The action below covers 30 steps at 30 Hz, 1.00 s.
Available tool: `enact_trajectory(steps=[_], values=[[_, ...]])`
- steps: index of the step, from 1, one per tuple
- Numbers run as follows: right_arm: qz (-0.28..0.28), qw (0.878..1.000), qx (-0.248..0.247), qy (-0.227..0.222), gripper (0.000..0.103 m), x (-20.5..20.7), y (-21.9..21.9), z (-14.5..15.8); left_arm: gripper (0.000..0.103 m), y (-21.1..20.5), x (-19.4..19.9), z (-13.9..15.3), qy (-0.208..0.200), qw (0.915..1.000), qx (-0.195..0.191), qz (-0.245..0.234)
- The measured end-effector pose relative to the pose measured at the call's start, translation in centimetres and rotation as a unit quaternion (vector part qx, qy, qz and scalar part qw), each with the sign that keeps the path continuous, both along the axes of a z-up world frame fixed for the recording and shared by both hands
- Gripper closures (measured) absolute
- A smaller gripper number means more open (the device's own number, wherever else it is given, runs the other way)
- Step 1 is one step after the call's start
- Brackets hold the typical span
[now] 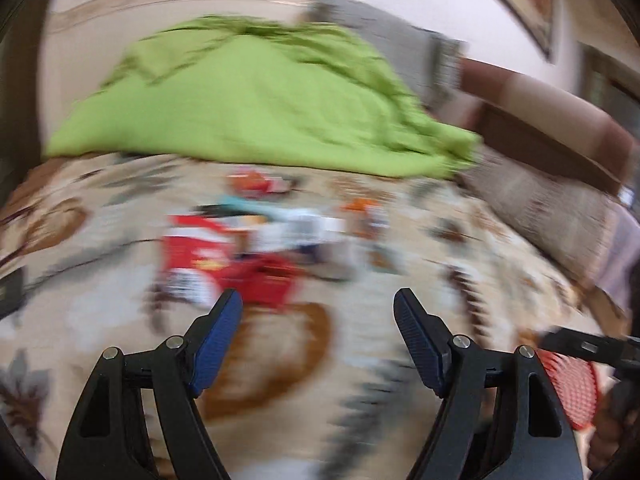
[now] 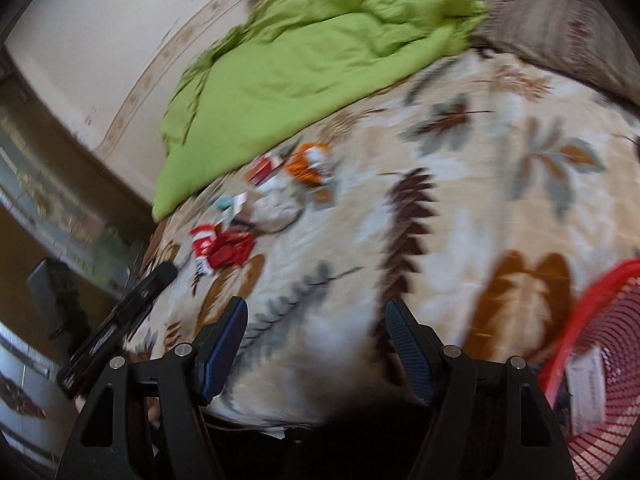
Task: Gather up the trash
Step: 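Move both open tools back over the remaining trash on the bed, then grasp the red-white YANTIE carton with the left tool while the right tool grasps the crumpled red packet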
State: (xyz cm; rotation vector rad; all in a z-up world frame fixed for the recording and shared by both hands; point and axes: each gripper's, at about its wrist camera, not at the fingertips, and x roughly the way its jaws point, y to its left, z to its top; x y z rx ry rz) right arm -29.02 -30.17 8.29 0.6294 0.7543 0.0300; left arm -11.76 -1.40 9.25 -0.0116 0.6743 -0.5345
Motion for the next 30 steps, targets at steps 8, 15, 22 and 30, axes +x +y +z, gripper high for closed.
enact_trajectory(steps=[8, 15, 22, 30], values=[[0.048, 0.999, -0.025, 0.000, 0.026, 3.6, 4.7, -1.0, 0.026, 4.1, 9.4, -3.1, 0.057, 0.9943, 0.015, 0.088], [0.059, 0.998, -0.030, 0.008, 0.026, 4.6, 5.0, -1.5, 0.025, 1.6, 14.5, -6.6, 0.109, 0.9907, 0.045, 0.067], [0.070, 0.997, -0.027, 0.012, 0.026, 6.2, 5.8, -1.5, 0.050, 2.2, 14.6, -6.8, 0.099, 0.9913, 0.037, 0.078], [0.107, 0.994, -0.011, 0.022, 0.022, 12.1, 9.0, -1.8, 0.052, 6.5, 13.1, -4.2, 0.062, 0.9923, -0.008, 0.107]])
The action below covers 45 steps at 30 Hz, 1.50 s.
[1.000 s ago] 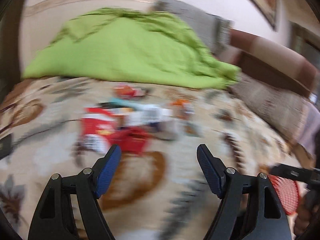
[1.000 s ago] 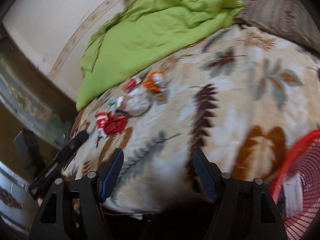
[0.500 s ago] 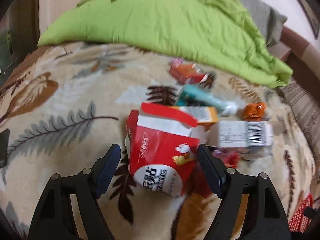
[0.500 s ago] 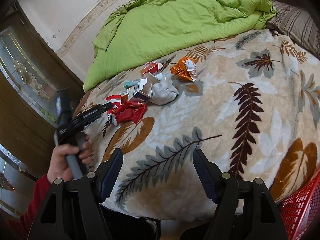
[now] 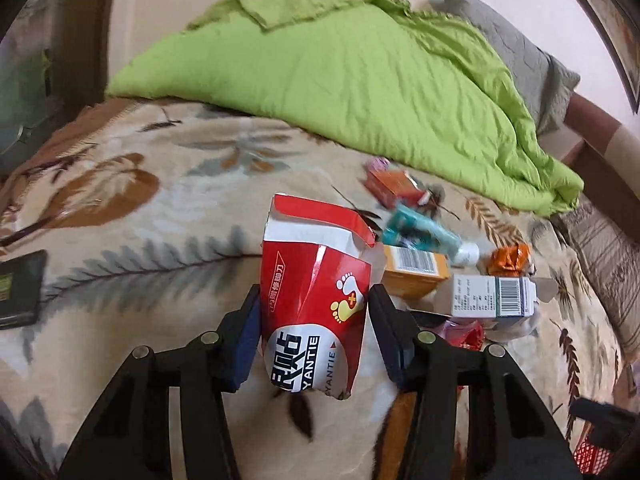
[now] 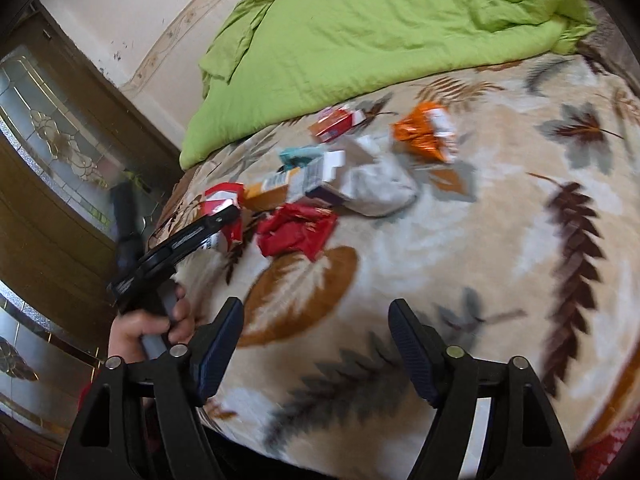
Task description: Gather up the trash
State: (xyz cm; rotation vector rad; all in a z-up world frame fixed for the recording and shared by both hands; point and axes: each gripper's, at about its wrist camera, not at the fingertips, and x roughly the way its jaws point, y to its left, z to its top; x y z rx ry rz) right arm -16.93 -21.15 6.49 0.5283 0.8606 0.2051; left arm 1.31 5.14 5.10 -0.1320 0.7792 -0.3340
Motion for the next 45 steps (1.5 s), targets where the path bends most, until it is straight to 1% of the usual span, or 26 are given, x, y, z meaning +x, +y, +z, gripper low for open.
enact_trajectory(steps=[1, 3, 4, 8, 12, 13, 15, 16, 17, 18, 19, 20, 22, 24, 26, 29, 32, 39, 42, 45], values=[[0.000, 1.000, 0.000, 0.002, 0.022, 1.1, 0.6, -0.1, 0.052, 0.5, -0.1, 0.1, 0.001, 1.0000, -0.005, 0.003], [0.004, 1.000, 0.004, 0.004, 0.017, 3.2, 1.5, -0.4, 0.052, 1.2, -0.4, 0.2, -0.001, 0.9999, -0.006, 0.010], [0.008, 1.000, 0.003, 0.010, 0.016, 4.6, 2.2, -0.7, 0.052, 1.5, -0.5, 0.3, -0.002, 0.9999, -0.006, 0.010], [-0.001, 0.999, -0.023, 0.024, 0.016, 8.7, 4.1, -2.3, 0.052, 1.9, -0.9, 0.5, -0.009, 0.9999, -0.003, 0.005], [-0.032, 0.997, -0.049, 0.041, 0.016, 11.9, 5.0, -4.1, 0.052, 1.8, -1.2, 0.6, -0.017, 0.9998, 0.004, -0.005], [-0.035, 0.997, -0.053, 0.044, 0.016, 12.4, 4.9, -4.5, 0.052, 1.8, -1.3, 0.7, -0.019, 0.9998, 0.005, -0.007], [-0.028, 0.997, -0.045, 0.049, 0.016, 13.2, 5.1, -5.4, 0.052, 1.8, -1.3, 0.7, -0.021, 0.9997, 0.005, -0.011], [-0.023, 0.998, -0.042, 0.050, 0.017, 13.6, 5.4, -5.7, 0.052, 1.8, -1.2, 0.7, -0.021, 0.9997, 0.007, -0.010], [-0.020, 0.998, -0.049, 0.045, 0.024, 13.6, 5.7, -5.7, 0.052, 1.8, -1.2, 0.6, -0.020, 0.9997, 0.007, -0.009], [-0.015, 0.998, -0.053, 0.038, 0.033, 13.6, 5.8, -5.7, 0.052, 1.8, -1.2, 0.6, -0.019, 0.9998, 0.005, -0.008], [-0.001, 0.998, -0.049, 0.030, 0.051, 13.4, 6.1, -5.5, 0.052, 1.9, -1.2, 0.6, -0.018, 0.9998, 0.002, -0.008], [0.009, 0.999, -0.048, 0.023, 0.061, 13.3, 6.3, -5.2, 0.052, 1.8, -1.2, 0.7, -0.019, 0.9998, 0.001, -0.007], [0.014, 0.998, -0.066, 0.006, 0.067, 12.6, 6.8, -4.4, 0.052, 1.5, -1.6, 0.8, -0.022, 0.9997, 0.001, -0.008], [0.018, 0.997, -0.073, -0.001, 0.090, 11.7, 6.9, -4.0, 0.052, 1.2, -2.1, 0.9, -0.024, 0.9996, 0.002, -0.013], [0.021, 0.997, -0.073, -0.006, 0.091, 10.6, 6.6, -3.5, 0.052, 0.8, -2.9, 1.1, -0.031, 0.9993, 0.004, -0.021], [0.012, 0.997, -0.074, -0.028, 0.091, 8.7, 5.5, -2.0, 0.052, 0.1, -4.0, 1.5, -0.042, 0.9987, 0.011, -0.026], [-0.007, 0.997, -0.070, -0.045, 0.091, 7.4, 4.1, -1.0, 0.052, -0.2, -4.7, 1.8, -0.042, 0.9987, 0.004, -0.027], [-0.051, 0.996, -0.029, -0.067, 0.091, 3.9, 0.3, 0.9, 0.052, -1.7, -7.7, 3.2, -0.062, 0.9972, 0.008, -0.041], [-0.062, 0.995, -0.029, -0.078, 0.091, 1.9, -0.8, 1.9, 0.052, -2.6, -9.4, 3.7, -0.074, 0.9959, 0.018, -0.049], [-0.069, 0.992, -0.050, -0.090, 0.091, -0.3, -1.3, 2.7, 0.052, -3.7, -11.4, 4.1, -0.090, 0.9937, 0.031, -0.059]])
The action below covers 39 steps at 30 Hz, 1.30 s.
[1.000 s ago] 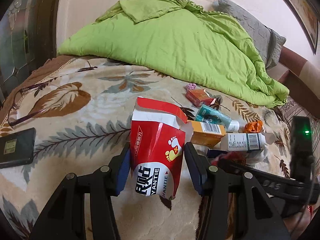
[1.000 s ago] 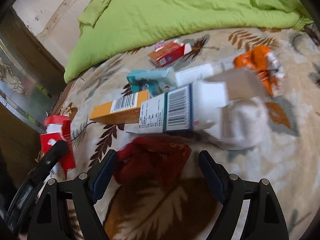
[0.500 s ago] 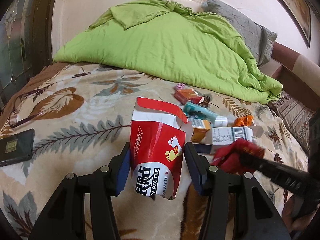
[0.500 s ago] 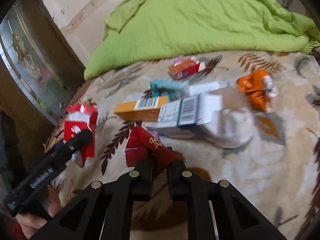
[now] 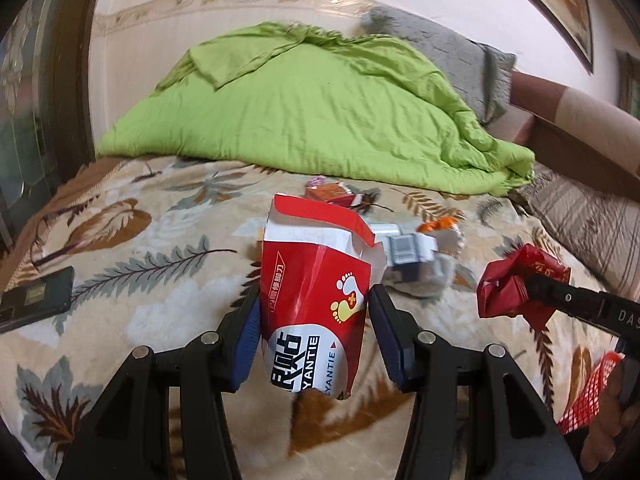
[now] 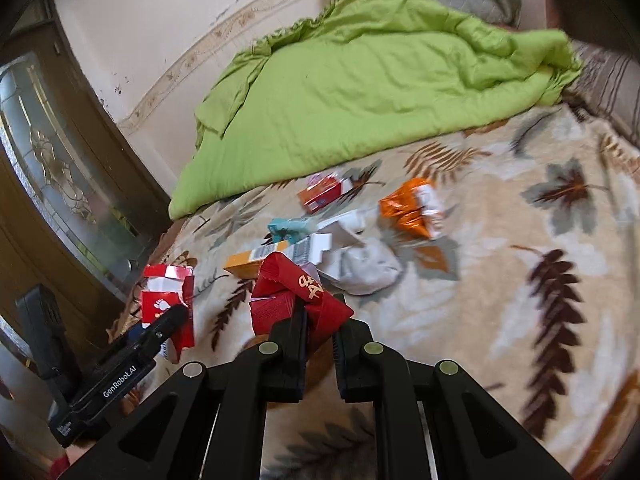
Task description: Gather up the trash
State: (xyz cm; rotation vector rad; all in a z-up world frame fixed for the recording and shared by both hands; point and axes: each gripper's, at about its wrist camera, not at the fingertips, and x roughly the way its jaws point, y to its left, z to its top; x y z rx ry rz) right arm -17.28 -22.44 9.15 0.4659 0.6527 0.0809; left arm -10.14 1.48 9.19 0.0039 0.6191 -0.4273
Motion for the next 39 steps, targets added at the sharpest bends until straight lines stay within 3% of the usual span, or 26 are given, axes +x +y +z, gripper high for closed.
enact_trajectory(steps=[6, 10, 18, 39], values=[[-0.002, 1.000, -0.004, -0.024, 0.091, -2.9, -0.5, 1.0, 0.052, -1.3, -3.6, 0.1, -0.001, 0.9997, 0.006, -0.023], [-0.003, 0.999, -0.014, -0.029, 0.091, -3.2, -0.5, 1.4, 0.052, -1.7, -4.0, 0.2, -0.004, 0.9997, 0.006, -0.025], [-0.004, 1.000, -0.006, -0.020, 0.091, -2.3, -0.9, 0.2, 0.052, -1.8, -2.6, -0.8, 0.011, 0.9998, 0.013, -0.009], [-0.005, 1.000, -0.006, 0.002, 0.091, -0.5, -1.1, -1.7, 0.052, -3.7, -1.6, -1.9, -0.036, 0.9971, 0.066, -0.012]])
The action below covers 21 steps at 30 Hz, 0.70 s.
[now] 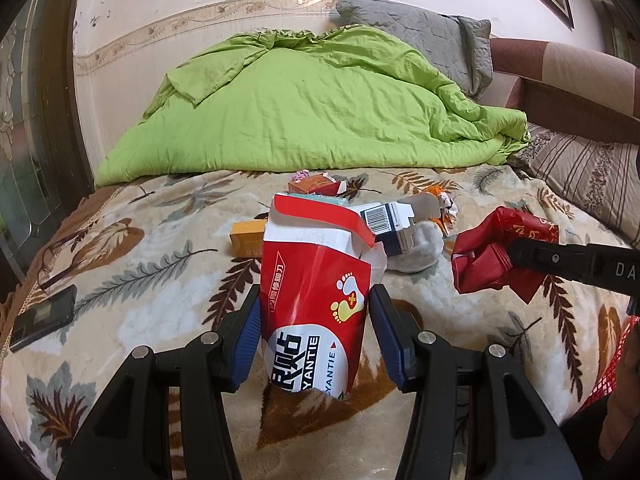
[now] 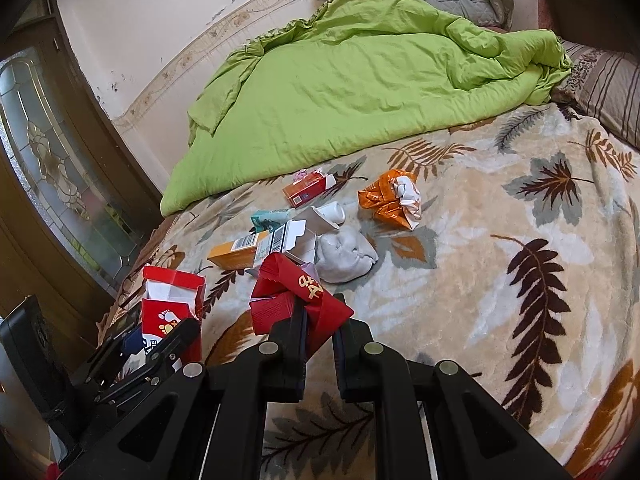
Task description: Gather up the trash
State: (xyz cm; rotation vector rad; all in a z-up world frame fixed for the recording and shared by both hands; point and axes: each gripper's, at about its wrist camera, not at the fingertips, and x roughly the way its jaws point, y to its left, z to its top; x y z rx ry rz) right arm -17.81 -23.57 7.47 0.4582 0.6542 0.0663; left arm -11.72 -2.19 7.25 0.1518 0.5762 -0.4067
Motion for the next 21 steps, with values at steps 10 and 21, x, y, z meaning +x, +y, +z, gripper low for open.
enact_trajectory(steps=[10, 21], values=[[0.006, 1.000, -0.008, 0.002, 0.091, 0.40, 0.63, -0.04, 0.052, -0.10, -0.09, -0.05, -0.002, 1.0000, 0.001, 0.002], [-0.006, 1.000, -0.009, 0.000, 0.091, -0.17, -0.11, 0.17, 0.052, -0.71, -0.21, -0.42, -0.007, 0.9999, 0.007, -0.004]])
